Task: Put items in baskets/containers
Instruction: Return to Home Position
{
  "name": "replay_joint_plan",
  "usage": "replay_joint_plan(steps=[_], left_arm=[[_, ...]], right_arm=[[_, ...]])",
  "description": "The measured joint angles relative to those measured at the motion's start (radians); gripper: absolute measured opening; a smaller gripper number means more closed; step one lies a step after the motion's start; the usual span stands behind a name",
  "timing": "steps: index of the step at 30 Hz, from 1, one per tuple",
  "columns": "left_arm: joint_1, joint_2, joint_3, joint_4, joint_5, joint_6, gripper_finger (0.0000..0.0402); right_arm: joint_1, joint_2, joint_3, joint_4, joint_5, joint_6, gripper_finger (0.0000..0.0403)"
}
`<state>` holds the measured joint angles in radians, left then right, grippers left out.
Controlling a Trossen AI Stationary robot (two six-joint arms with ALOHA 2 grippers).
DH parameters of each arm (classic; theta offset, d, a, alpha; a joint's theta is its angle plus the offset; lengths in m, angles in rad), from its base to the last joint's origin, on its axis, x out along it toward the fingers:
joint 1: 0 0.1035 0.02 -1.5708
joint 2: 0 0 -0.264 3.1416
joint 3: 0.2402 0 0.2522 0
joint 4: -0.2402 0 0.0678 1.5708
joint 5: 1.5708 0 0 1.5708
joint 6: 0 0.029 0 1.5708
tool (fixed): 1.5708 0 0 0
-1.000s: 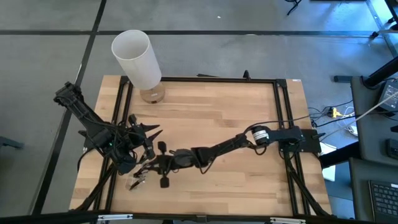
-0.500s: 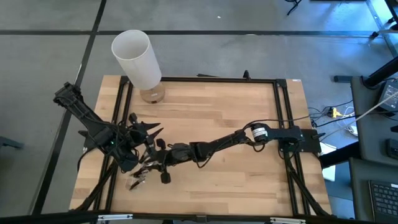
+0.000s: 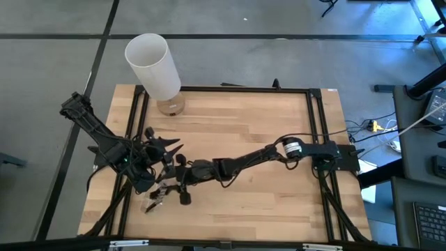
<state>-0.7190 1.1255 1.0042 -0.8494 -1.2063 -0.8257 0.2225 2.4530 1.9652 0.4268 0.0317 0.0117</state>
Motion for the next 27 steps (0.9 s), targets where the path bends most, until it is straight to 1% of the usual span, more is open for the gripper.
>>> replay_joint_plan(steps=[3, 7, 9, 11, 13, 15, 17, 20, 22, 25, 27], left_arm=[[0.000, 0.002, 0.000, 0.000, 0.034, -0.001, 0.0097], [0.000, 0.018, 0.000, -0.001, 0.048, -0.001, 0.0097], [0.000, 0.026, 0.000, -0.001, 0.048, -0.005, 0.0097], [0.000, 0.037, 0.000, -0.001, 0.047, -0.017, 0.0097], [0.000, 0.044, 0.000, 0.000, 0.043, -0.030, 0.0097], [0.002, 0.052, 0.000, 0.006, 0.040, -0.041, 0.0097], [0.006, 0.066, 0.000, 0.019, 0.026, -0.052, 0.0097], [0.028, 0.095, 0.000, 0.056, -0.003, -0.049, 0.0097], [0.052, 0.118, -0.001, 0.092, -0.004, -0.024, 0.0097], [0.108, 0.148, -0.001, 0.171, 0.024, 0.051, 0.0097], [0.154, 0.169, -0.001, 0.239, 0.056, 0.115, 0.0097]], right_arm=[[0.012, -0.067, 0.000, -0.130, 0.029, -0.042, 0.0148], [0.044, -0.161, 0.000, -0.373, 0.033, -0.085, 0.0139], [0.064, -0.202, -0.027, -0.450, 0.055, -0.107, 0.0133], [0.087, -0.254, -0.089, -0.480, 0.110, -0.124, 0.0126], [0.104, -0.314, -0.181, -0.463, 0.179, -0.125, 0.0119], [0.115, -0.389, -0.315, -0.413, 0.234, -0.100, 0.0113], [0.117, -0.470, -0.471, -0.325, 0.260, -0.061, 0.0110], [0.114, -0.606, -0.720, -0.155, 0.264, -0.006, 0.0108], [0.114, -0.706, -0.869, -0.054, 0.261, 0.017, 0.0108], [0.112, -0.869, -1.052, 0.034, 0.225, 0.026, 0.0108], [0.109, -0.982, -1.142, 0.065, 0.203, 0.025, 0.0108]])
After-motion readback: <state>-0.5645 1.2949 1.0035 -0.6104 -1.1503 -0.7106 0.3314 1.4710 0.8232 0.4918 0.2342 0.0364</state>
